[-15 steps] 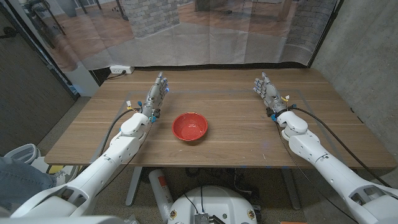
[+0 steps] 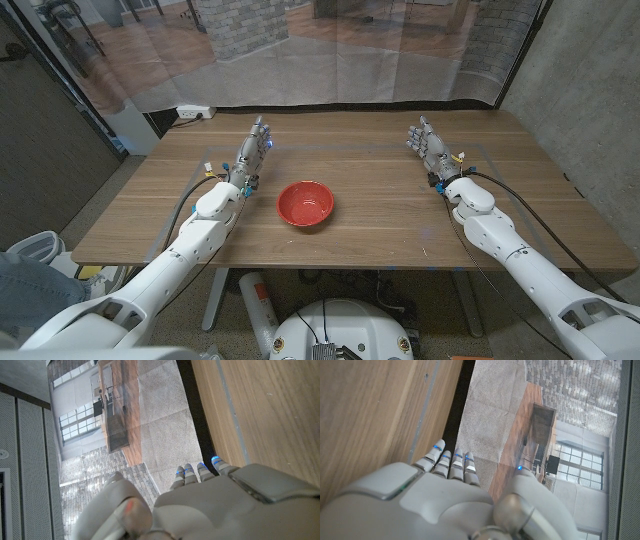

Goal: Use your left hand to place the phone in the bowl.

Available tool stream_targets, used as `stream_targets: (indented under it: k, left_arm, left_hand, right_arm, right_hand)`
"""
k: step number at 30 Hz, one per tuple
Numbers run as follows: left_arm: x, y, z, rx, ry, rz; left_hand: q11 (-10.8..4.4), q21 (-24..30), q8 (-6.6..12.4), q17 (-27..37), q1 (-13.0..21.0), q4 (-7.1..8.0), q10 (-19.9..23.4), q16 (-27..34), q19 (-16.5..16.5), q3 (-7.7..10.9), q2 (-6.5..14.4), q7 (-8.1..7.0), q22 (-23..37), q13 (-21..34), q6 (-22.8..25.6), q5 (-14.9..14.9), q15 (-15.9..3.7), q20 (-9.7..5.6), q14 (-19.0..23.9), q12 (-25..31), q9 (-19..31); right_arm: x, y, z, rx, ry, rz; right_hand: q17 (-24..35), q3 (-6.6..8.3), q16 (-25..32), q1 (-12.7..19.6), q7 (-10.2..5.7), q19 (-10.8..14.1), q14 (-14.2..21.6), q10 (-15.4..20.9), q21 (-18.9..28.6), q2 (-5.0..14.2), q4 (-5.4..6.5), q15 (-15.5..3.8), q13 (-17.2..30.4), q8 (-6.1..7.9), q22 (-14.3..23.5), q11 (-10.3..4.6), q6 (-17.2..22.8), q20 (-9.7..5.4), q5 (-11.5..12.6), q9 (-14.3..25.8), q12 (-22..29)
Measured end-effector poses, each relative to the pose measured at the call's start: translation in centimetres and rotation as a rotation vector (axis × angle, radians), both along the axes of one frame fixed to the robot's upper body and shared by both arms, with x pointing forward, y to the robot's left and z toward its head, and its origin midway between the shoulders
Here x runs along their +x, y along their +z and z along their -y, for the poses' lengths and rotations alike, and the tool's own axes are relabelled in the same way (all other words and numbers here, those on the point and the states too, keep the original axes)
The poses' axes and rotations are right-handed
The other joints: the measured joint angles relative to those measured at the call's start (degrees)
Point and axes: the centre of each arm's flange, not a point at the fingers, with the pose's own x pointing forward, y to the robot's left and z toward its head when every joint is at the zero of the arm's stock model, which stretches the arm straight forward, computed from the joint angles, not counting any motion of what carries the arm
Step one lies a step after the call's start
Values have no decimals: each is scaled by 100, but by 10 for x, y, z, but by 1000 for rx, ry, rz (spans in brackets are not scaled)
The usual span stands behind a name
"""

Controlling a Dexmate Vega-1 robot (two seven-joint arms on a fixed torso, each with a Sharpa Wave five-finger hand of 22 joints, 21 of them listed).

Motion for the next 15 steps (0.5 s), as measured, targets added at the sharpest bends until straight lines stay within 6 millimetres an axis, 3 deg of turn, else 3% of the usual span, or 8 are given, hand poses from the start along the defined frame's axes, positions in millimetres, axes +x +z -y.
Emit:
stream_targets:
  k: [15]
  left_arm:
    - [-6, 9, 2, 23, -8, 25]
  left_hand:
    - [31, 0, 44, -1, 30, -1, 37, 0, 1, 0, 30, -10, -1, -1, 55, 0, -13, 0, 54, 26, -1]
  right_arm:
    - [-3, 0, 3, -1, -6, 1]
  right_hand:
    - [-1, 0, 0, 0, 0, 0, 0, -1, -34, 0, 0, -1, -1, 0, -1, -1, 0, 0, 0, -1, 0]
